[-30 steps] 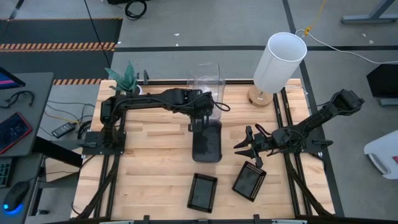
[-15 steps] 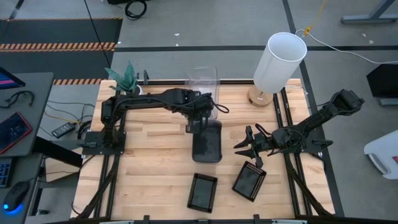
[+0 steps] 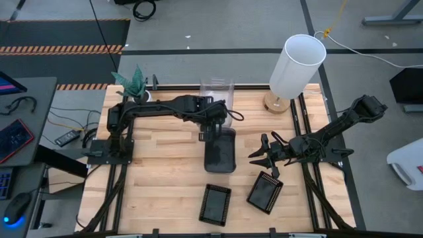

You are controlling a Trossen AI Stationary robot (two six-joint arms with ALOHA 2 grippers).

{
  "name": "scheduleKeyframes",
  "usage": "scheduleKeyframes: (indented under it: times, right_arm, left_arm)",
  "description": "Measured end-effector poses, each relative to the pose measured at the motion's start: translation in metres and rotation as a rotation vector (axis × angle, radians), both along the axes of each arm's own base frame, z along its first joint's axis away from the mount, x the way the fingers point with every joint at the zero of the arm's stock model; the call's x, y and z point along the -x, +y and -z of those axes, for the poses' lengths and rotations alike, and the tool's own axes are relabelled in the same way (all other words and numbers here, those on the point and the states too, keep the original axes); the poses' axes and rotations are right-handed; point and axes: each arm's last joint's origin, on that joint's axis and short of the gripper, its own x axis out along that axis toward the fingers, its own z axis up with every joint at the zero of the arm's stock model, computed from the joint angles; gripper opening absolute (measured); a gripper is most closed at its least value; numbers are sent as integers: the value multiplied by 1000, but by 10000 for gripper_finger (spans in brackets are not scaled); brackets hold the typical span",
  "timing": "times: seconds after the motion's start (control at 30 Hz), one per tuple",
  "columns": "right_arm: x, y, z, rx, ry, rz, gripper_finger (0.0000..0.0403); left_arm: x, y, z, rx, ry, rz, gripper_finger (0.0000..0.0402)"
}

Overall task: Stack baskets by color
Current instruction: Stack the right black bin on top of the black bin

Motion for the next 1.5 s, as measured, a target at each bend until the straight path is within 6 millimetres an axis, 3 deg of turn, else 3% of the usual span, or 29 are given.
scheduleKeyframes:
  times: [0.23,0.4,0.53,0.77,1.03,1.23,1.5]
  right_arm:
    - [0,0,0,-7,5,-16,114]
    - [1,3,1,-4,12,-29,114]
    - [2,5,2,-4,24,-32,114]
    - [4,9,2,-54,36,-43,114]
    - [7,14,7,-142,96,11,112]
    - [4,20,-2,-140,99,23,104]
    - [-13,31,-30,-65,226,33,97]
  left_arm:
    - [6,-23,-10,12,-19,17,162]
    - [16,-66,-27,87,-79,75,135]
    - [21,-106,-26,244,-58,154,120]
    - [38,-163,5,256,57,248,117]
    - [59,-210,38,136,61,276,117]
    - [78,-229,46,15,-25,283,116]
    - [114,-213,48,50,-189,264,116]
